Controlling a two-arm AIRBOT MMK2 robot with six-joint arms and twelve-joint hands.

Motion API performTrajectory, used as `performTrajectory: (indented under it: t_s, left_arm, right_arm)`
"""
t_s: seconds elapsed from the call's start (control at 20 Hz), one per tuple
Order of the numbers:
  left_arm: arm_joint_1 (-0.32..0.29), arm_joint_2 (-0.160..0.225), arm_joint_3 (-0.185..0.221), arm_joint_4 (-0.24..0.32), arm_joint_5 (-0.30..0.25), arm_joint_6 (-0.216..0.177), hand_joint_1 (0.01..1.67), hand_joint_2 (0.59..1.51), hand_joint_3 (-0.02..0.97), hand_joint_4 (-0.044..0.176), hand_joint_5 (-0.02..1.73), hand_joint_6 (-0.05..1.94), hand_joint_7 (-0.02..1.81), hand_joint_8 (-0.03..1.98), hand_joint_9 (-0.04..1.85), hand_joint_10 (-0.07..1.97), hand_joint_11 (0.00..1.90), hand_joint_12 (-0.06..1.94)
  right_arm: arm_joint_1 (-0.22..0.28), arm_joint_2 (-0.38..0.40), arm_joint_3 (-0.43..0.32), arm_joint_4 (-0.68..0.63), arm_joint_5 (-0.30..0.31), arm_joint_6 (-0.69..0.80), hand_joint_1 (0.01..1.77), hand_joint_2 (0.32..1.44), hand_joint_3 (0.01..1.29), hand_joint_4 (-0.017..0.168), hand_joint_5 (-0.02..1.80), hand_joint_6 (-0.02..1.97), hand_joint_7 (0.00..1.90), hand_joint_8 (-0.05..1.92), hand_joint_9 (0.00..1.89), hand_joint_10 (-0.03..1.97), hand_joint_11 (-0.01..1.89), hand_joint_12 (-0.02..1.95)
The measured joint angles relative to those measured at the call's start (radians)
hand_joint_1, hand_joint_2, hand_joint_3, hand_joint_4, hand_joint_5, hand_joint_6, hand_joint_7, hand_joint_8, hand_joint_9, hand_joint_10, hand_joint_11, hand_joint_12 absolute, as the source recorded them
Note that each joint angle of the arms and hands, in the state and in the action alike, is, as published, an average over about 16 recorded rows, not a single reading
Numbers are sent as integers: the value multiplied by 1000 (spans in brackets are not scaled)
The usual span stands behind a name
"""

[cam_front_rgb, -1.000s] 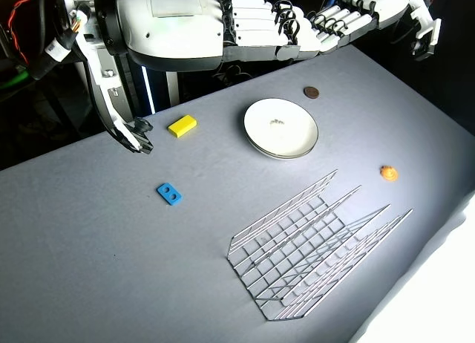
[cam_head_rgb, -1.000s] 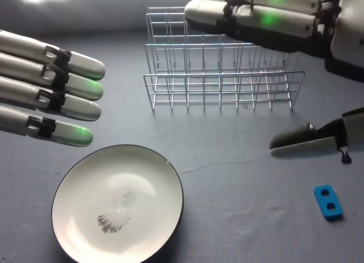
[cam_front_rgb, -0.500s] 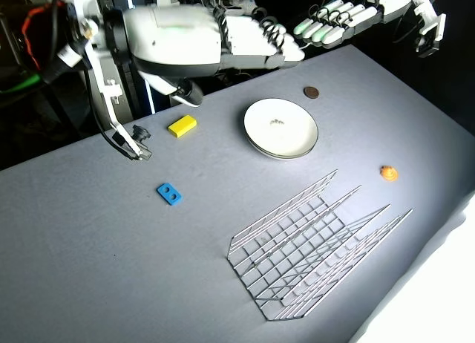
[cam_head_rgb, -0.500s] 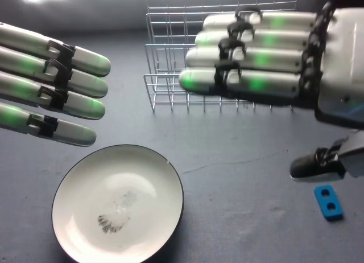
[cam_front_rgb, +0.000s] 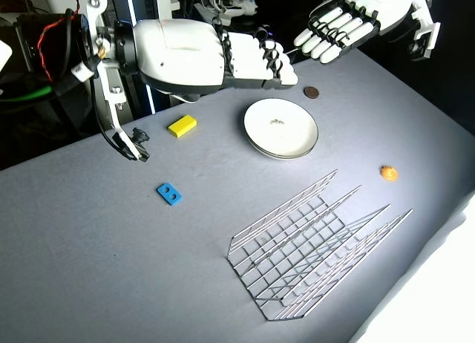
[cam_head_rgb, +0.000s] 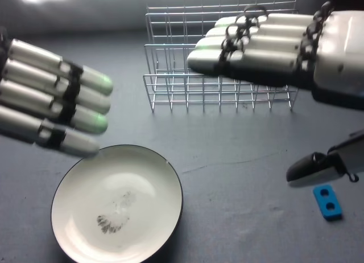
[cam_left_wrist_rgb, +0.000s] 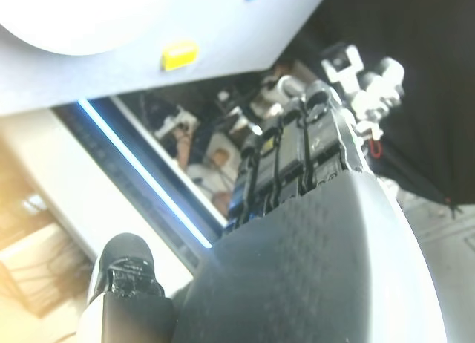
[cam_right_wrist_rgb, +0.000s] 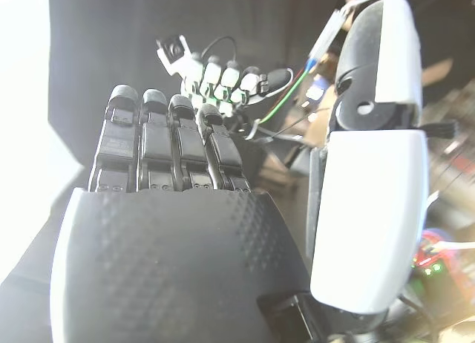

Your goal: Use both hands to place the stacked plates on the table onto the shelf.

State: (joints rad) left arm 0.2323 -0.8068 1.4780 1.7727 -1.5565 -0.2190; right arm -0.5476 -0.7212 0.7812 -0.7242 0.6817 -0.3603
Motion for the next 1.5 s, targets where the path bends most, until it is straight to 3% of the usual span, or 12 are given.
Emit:
performTrajectory:
  t_s: [0.1,0.55,0.9,1.5]
  left_arm:
    - [1,0,-2,9,16,-7,18,1099,4,7,23,6,21,10,15,15,15,3]
    - [84,2,-1,3,96,51,17,1103,4,4,23,7,19,10,20,15,15,4]
    - [227,7,2,-44,185,119,16,1105,4,4,23,8,18,9,22,15,15,4]
    - [458,41,-7,-147,301,189,15,1110,4,4,22,7,16,8,22,15,15,5]
  right_arm:
    - [6,-4,7,-29,-14,47,1046,828,19,0,18,30,20,13,20,6,20,0]
    - [21,-20,24,-131,-46,138,1032,854,19,-3,19,30,20,13,20,6,19,-1]
    - [21,-26,24,-141,-56,106,1014,867,19,-2,20,30,20,13,21,7,19,0]
    - [19,-27,24,-147,-58,66,974,898,19,0,20,30,21,13,21,7,19,1]
